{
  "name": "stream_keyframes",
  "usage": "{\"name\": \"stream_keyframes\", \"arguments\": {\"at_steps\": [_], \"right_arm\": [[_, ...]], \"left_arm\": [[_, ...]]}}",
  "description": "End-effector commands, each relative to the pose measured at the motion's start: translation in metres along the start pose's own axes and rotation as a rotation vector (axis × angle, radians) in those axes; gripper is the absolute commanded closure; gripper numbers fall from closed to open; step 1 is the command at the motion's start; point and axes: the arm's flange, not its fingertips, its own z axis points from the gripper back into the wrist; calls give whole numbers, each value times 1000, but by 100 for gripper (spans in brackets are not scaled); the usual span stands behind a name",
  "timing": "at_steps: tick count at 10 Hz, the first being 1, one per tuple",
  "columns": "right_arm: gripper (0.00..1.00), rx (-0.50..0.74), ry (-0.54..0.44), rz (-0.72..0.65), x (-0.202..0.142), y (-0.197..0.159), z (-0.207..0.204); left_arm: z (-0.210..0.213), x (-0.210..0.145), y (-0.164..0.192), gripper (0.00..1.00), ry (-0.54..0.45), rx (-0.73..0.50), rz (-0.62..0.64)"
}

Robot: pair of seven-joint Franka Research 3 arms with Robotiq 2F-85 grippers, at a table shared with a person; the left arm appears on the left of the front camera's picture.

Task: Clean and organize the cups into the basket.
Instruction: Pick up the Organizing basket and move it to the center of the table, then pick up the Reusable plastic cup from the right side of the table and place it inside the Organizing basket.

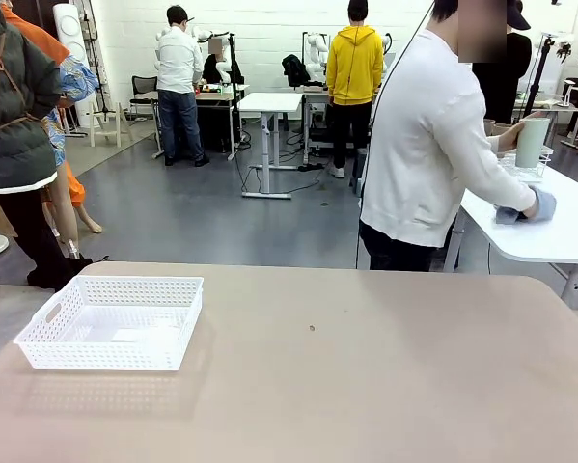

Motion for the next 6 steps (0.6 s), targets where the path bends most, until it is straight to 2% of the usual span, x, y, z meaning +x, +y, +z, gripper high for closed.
{"name": "stream_keyframes", "arguments": {"at_steps": [1, 6], "right_arm": [[0, 20, -11, 8, 2, 0, 0], [0, 20, -11, 8, 2, 0, 0]], "left_arm": [[1, 1, -1, 0, 1, -3, 0], [1, 1, -1, 0, 1, -3, 0]]}}
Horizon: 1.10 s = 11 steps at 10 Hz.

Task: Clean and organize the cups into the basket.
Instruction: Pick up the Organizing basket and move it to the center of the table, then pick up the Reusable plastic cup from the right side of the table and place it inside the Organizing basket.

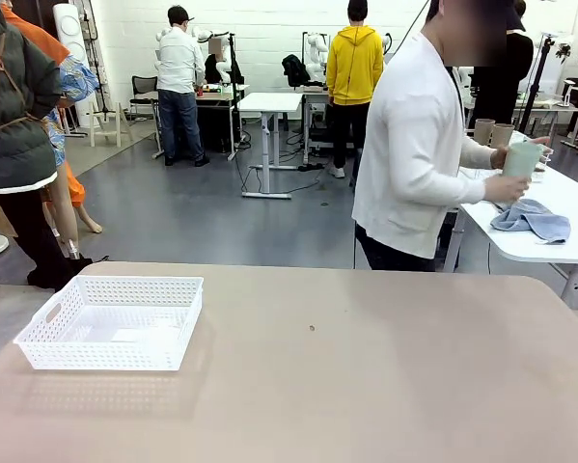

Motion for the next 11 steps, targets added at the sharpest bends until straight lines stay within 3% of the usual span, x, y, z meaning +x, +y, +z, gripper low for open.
{"name": "stream_keyframes", "arguments": {"at_steps": [1, 9, 10, 11], "right_arm": [[0, 20, -11, 8, 2, 0, 0], [0, 20, -11, 8, 2, 0, 0], [0, 0, 0, 0, 0, 0, 0], [0, 61, 90, 120, 4, 2, 0]], "left_arm": [[1, 1, -1, 0, 1, -3, 0], [1, 1, -1, 0, 1, -3, 0], [1, 1, -1, 0, 1, -3, 0], [0, 0, 0, 0, 0, 0, 0]]}}
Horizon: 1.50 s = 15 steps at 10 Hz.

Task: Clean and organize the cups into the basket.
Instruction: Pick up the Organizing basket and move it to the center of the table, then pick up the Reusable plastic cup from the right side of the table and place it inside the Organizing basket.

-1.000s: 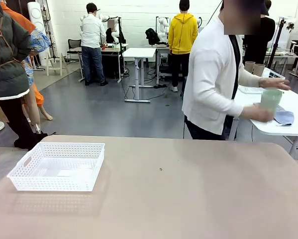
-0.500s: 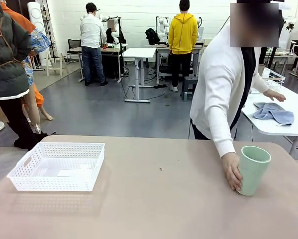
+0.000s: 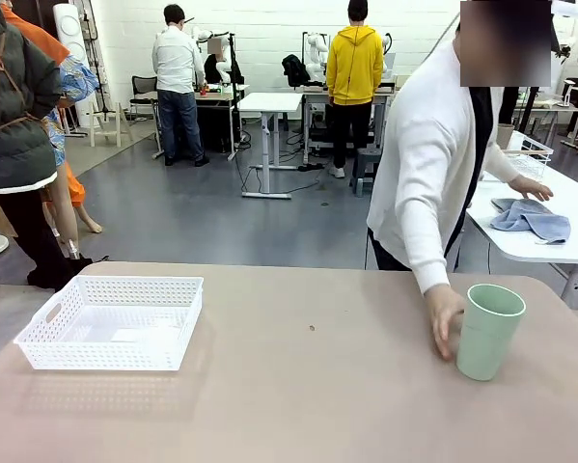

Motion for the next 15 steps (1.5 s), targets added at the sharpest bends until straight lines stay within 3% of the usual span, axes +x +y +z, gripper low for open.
{"name": "stream_keyframes", "arguments": {"at_steps": [1, 3, 5, 7, 12, 15], "right_arm": [[0, 56, 100, 264, 12, -2, 1], [0, 211, 307, 602, 35, -6, -4], [0, 208, 386, 743, 59, -20, -6], [0, 212, 520, 874, 75, -40, -11], [0, 224, 513, 992, 74, -67, -13], [0, 137, 477, 1086, 65, -75, -22]], "left_arm": [[-4, 3, -5, 0, 52, 76, -4], [-10, 10, -32, 0, 101, 255, -34], [-18, 17, -66, 0, 139, 409, -60], [-39, 30, -84, 0, 108, 552, -46], [-128, 14, -75, 0, -5, 1013, -266], [-163, 16, -54, 0, -14, 1103, -262]]}}
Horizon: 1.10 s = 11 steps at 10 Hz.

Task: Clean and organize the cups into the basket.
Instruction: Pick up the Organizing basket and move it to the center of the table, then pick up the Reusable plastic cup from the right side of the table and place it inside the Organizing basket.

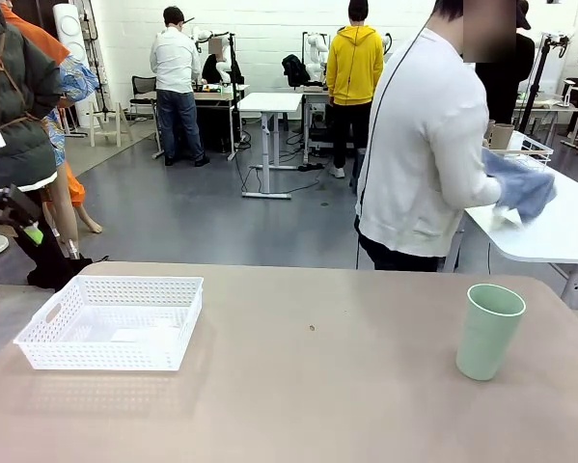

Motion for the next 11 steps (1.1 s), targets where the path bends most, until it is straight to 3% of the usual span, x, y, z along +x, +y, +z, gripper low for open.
{"name": "stream_keyframes", "arguments": {"at_steps": [1, 2, 7, 11], "right_arm": [[0, -42, 15, 30, -9, 5, -21], [0, 0, 0, 0, 0, 0, 0], [0, 0, 0, 0, 0, 0, 0], [0, 0, 0, 0, 0, 0, 0]], "left_arm": [[-23, 7, -7, 0, -2, 80, 46], [-35, 9, -8, 0, 7, 98, 54], [-99, 0, 1, 0, 80, 30, 47], [-141, -11, -2, 0, 141, 79, 35]]}}
